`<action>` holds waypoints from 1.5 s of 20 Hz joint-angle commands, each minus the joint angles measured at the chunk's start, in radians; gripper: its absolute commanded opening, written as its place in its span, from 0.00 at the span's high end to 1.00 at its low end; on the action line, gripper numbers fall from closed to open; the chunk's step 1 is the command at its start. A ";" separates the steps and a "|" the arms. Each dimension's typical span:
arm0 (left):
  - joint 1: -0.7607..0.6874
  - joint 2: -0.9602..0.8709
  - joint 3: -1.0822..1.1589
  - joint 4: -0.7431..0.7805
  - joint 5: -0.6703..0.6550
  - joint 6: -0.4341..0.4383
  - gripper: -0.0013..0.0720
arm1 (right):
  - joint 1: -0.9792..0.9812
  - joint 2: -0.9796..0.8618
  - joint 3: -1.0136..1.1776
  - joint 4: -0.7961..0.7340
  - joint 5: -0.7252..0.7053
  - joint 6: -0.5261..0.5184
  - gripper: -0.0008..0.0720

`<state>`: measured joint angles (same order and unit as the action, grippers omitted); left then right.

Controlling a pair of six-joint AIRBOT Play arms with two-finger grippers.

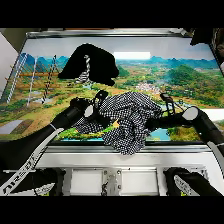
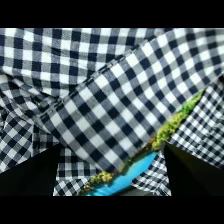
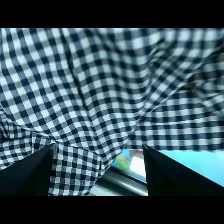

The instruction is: Fold the clothes and pants, and hang the long-sleeved shirts on hangers.

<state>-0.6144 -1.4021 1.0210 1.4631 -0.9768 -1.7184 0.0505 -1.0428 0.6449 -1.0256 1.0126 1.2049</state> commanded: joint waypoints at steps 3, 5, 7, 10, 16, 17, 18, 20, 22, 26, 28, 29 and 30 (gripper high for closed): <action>0.045 -0.023 -0.005 0.001 0.048 -0.027 0.04 | 0.121 -0.123 -0.053 0.081 -0.130 -0.001 0.17; 0.055 -0.023 -0.005 -0.001 0.075 -0.053 0.04 | 0.138 -0.176 -0.053 0.136 -0.156 -0.001 0.17; 0.055 -0.023 -0.005 -0.001 0.105 -0.064 0.31 | 0.143 -0.208 -0.051 0.159 -0.175 -0.001 0.18; 0.058 -0.020 -0.001 0.003 0.150 -0.089 0.93 | 0.137 -0.200 -0.029 0.131 -0.174 0.000 0.89; 0.188 0.180 0.279 0.061 -0.054 -0.057 0.97 | -0.051 0.000 0.407 -0.226 0.212 0.000 0.97; 0.203 0.246 0.333 0.053 -0.080 -0.057 0.97 | -0.087 0.045 0.504 -0.261 0.271 0.000 0.97; 0.206 0.310 0.380 0.052 -0.101 -0.059 0.97 | -0.121 0.091 0.599 -0.274 0.311 0.000 0.97; 0.187 0.418 0.446 0.048 -0.127 -0.059 0.97 | -0.171 0.180 0.721 -0.274 0.321 0.016 0.97; 0.150 0.506 0.477 0.032 -0.143 -0.062 0.97 | -0.206 0.261 0.767 -0.275 0.321 0.041 0.97; 0.075 0.617 0.418 0.029 -0.189 -0.145 0.97 | -0.257 0.338 0.767 -0.382 0.367 0.132 0.97; 0.051 0.634 0.327 0.029 -0.224 -0.195 0.97 | -0.267 0.315 0.767 -0.448 0.421 0.162 0.97; 0.041 0.624 0.281 0.029 -0.233 -0.203 0.97 | -0.267 0.290 0.767 -0.466 0.439 0.166 0.97; 0.032 0.600 0.239 0.026 -0.231 -0.203 0.97 | -0.267 0.253 0.767 -0.475 0.444 0.184 0.97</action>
<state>-0.5507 -0.8062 1.3552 1.4929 -1.1748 -1.8759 -0.2028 -0.7532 1.4025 -1.4227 1.4021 1.3369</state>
